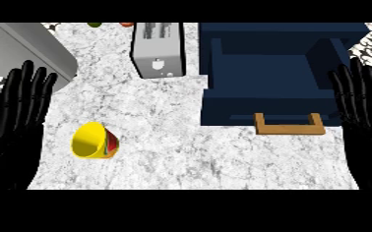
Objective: Pick up the cup, place it into the drawer and close the drawer
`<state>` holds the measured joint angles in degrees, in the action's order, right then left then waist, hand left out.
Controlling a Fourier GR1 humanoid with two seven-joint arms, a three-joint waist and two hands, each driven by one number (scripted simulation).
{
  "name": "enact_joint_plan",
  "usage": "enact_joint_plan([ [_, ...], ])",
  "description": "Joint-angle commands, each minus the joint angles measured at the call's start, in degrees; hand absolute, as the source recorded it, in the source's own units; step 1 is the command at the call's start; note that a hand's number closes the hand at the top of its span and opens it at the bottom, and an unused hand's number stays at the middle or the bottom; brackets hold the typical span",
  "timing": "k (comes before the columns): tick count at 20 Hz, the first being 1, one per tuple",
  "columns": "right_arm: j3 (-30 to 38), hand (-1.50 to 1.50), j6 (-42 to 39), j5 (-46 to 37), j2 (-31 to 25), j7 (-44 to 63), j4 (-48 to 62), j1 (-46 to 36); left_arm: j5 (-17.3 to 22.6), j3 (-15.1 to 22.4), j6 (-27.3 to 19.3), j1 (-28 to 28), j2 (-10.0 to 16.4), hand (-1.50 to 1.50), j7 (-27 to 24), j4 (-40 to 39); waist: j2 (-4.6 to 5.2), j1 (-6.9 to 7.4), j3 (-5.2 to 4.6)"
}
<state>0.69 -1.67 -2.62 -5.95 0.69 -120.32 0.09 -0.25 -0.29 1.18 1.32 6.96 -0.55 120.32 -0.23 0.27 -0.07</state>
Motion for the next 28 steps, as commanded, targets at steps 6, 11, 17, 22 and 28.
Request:
enact_joint_plan([
  [6, -0.8, -1.50, -1.4, 3.5, 1.4, 1.6, -1.7, 0.2, 16.8, -6.6, 14.5, 2.6, 6.0, -1.50, -5.0, -0.2, 0.18, -0.14, 0.04],
  [11, -2.7, -1.50, -2.5, 7.8, 2.6, 7.3, 0.2, -2.7, 25.7, -5.2, 15.6, 6.5, 2.7, -1.50, 0.4, -1.9, 0.23, 0.05, 0.04],
  [17, -0.2, -1.50, -4.5, 9.0, 1.9, 3.6, 4.6, -3.2, 27.6, -8.1, 15.9, 3.2, 3.2, -1.50, 4.1, -2.2, 0.21, -0.18, 0.07],
  [22, -2.7, -1.50, -3.9, 6.7, 3.6, 1.7, 4.4, -1.7, 24.2, -6.9, 13.9, -0.1, 1.4, -1.50, 4.6, -5.8, 0.22, -0.30, 0.07],
  [28, -2.8, -1.50, -2.0, 6.3, 3.8, 6.1, 2.2, -4.7, 18.9, -4.6, 14.6, 2.8, -1.9, -1.50, 0.6, -7.0, 0.20, -0.27, 0.07],
])
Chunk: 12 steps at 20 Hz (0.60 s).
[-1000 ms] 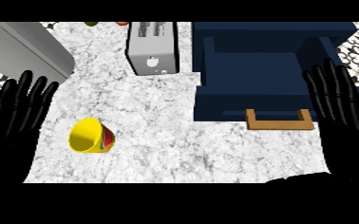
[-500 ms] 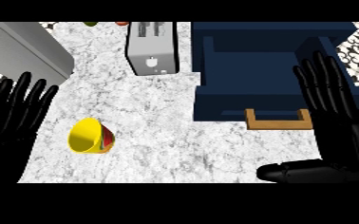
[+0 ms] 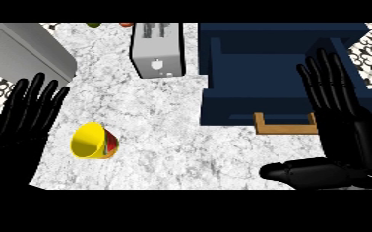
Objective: Pick up the cup, place it into the drawer and close the drawer
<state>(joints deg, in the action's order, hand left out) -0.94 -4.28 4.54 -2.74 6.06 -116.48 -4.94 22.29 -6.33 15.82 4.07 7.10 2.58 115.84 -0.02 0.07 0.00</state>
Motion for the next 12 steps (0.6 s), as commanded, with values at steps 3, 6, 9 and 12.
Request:
enact_joint_plan([
  [3, 0.9, -1.50, 1.8, -0.3, 0.2, 2.5, -0.9, -2.6, 3.2, -4.7, 1.9, 0.1, 2.1, -1.50, 1.5, -0.7, -0.01, 0.07, -0.01],
  [6, 2.4, -1.50, -0.9, 1.8, -1.4, 1.4, -1.6, -0.6, -1.4, -2.8, 0.0, -3.4, 0.3, -1.50, 0.1, -6.5, 0.02, -0.13, 0.00],
  [9, 2.2, -1.50, -0.4, 2.0, -1.2, 3.1, -3.4, -0.7, -3.0, -2.0, 2.5, 3.1, -1.3, -1.50, -3.1, -4.8, -0.02, 0.00, -0.01],
  [12, 0.7, -1.50, 0.2, -1.2, 0.1, -0.7, 0.1, 0.5, -0.1, -4.3, 3.7, 5.8, 0.6, -1.50, 0.0, -2.1, -0.02, 0.14, 0.00],
])
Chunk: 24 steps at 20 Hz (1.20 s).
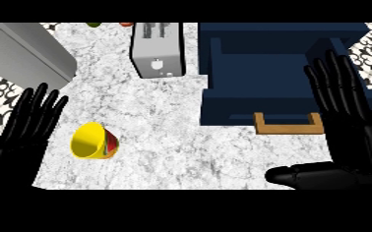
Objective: Pick up the cup, place it into the drawer and close the drawer
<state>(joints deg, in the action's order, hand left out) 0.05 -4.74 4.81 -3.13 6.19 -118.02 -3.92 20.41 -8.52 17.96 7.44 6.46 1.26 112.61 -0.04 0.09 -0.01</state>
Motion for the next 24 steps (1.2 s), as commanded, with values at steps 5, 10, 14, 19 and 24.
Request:
enact_joint_plan([
  [5, 2.9, -1.50, -1.1, 2.2, -1.7, 0.8, 0.0, -1.0, -7.0, -0.3, 2.8, 3.1, -1.3, -1.50, -8.8, -10.0, 0.04, -0.04, -0.01],
  [10, 4.9, -1.50, -1.7, 4.4, -2.7, 1.8, -0.2, -2.8, -7.5, -4.2, 3.3, 1.6, 0.5, -1.50, -12.2, -16.4, 0.03, -0.06, 0.00],
  [14, 2.9, -1.50, -0.5, 3.1, -1.9, 4.2, -1.4, -3.0, -10.1, -2.6, 3.0, 2.8, -1.0, -1.50, -13.4, -17.0, 0.00, -0.01, 0.00],
  [19, 3.0, -1.50, -2.0, 3.3, -1.5, 0.9, -0.4, -0.2, -8.4, -6.3, 4.6, -5.5, 2.9, -1.50, -15.1, -27.8, 0.03, -0.17, 0.01],
  [24, 5.0, -1.50, -2.5, 5.8, -2.6, 2.9, -1.4, -1.2, -14.6, -5.3, 5.3, -4.3, 2.0, -1.50, -25.9, -38.3, 0.05, -0.23, -0.01],
])
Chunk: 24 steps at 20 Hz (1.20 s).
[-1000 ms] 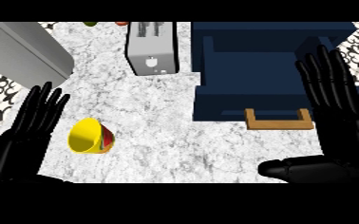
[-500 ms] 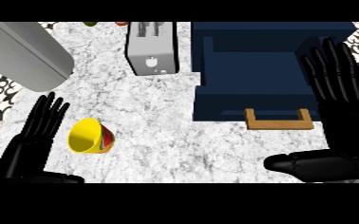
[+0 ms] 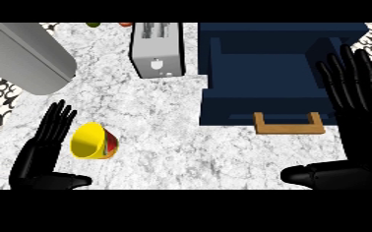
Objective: Pick up the cup, place it into the drawer and close the drawer
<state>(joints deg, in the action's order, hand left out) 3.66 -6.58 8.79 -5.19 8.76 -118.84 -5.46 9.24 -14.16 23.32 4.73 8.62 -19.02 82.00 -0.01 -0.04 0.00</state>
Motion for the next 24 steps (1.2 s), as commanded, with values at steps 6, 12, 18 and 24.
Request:
enact_joint_plan([
  [6, -0.6, -1.50, -0.3, 0.0, 0.5, 0.7, -3.1, 2.4, -2.0, -0.3, 0.4, -3.2, 0.8, -1.50, -4.8, -10.3, -0.03, -0.01, 0.00],
  [12, -0.7, -1.50, 1.4, -1.4, 0.3, 2.0, 3.0, -5.6, -6.7, -1.5, 1.5, -6.1, 2.7, -1.50, -21.4, -27.6, 0.10, 0.02, -0.05],
  [18, -2.8, -1.50, -0.3, -2.0, 1.4, 0.0, -1.2, 2.0, -7.4, -0.6, -1.8, -8.6, 2.2, -1.50, -21.8, -30.9, 0.00, -0.05, -0.01],
  [24, -2.0, -1.50, 0.2, -1.8, 0.8, 0.9, 1.0, -2.5, -8.2, -0.9, -1.8, -14.5, 4.1, -1.50, -26.7, -41.3, 0.04, -0.11, -0.02],
])
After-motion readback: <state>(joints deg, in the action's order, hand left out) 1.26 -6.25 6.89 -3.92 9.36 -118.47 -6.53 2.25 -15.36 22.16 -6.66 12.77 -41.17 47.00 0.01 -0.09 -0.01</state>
